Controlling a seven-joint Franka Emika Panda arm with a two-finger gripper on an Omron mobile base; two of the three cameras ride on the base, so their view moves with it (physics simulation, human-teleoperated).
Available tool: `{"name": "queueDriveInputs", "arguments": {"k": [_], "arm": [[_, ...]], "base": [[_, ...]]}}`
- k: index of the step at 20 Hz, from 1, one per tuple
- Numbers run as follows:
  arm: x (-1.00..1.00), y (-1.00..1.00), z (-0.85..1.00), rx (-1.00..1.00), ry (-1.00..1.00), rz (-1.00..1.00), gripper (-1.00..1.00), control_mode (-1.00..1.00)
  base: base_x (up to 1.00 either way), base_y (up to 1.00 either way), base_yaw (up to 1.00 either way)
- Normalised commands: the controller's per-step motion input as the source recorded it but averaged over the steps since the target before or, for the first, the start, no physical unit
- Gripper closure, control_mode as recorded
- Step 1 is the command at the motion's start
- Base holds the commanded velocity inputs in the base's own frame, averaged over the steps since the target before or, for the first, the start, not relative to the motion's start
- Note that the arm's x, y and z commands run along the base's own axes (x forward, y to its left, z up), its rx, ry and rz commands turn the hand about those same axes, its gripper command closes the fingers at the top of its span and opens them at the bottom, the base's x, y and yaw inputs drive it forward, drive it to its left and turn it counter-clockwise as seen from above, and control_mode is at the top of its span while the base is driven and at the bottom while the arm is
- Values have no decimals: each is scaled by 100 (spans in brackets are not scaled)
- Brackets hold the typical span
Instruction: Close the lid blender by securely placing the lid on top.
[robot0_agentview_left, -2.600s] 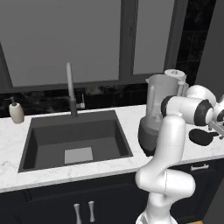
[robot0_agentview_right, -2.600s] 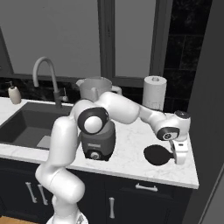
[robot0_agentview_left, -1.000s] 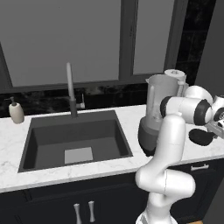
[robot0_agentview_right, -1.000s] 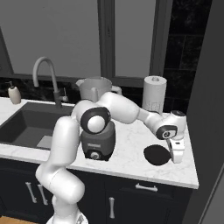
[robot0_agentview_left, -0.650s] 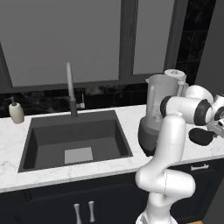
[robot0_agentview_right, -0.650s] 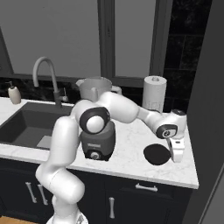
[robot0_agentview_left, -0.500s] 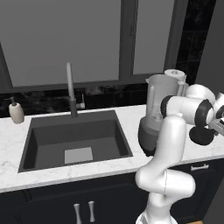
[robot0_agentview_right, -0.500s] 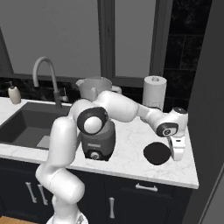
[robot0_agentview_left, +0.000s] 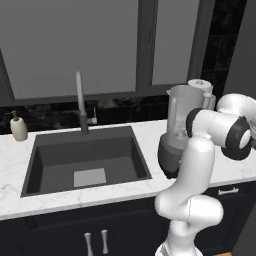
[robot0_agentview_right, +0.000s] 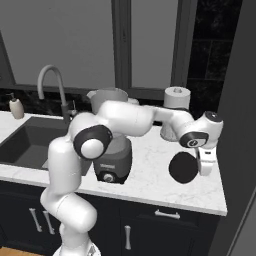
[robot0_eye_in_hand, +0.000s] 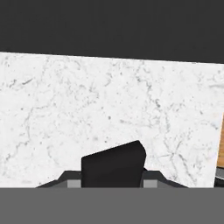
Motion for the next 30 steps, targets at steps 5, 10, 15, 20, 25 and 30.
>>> {"name": "queueDriveInputs", "arguments": {"k": [5,10,15,20,25,30], "arm": [[-6,10,91,0,-12,-11,100,-100],[0,37,100,0,-11,-19,100,-100],[-3,48,100,0,-9,-23,100,-100],[-14,32,100,7,-10,-24,100,-100],[-1,18,100,13,-6,-18,100,-100],[0,19,100,21,-1,-8,100,-100]], "base": [[0,0,0],[0,0,0],[0,0,0],[0,0,0],[0,0,0],[0,0,0]]}}
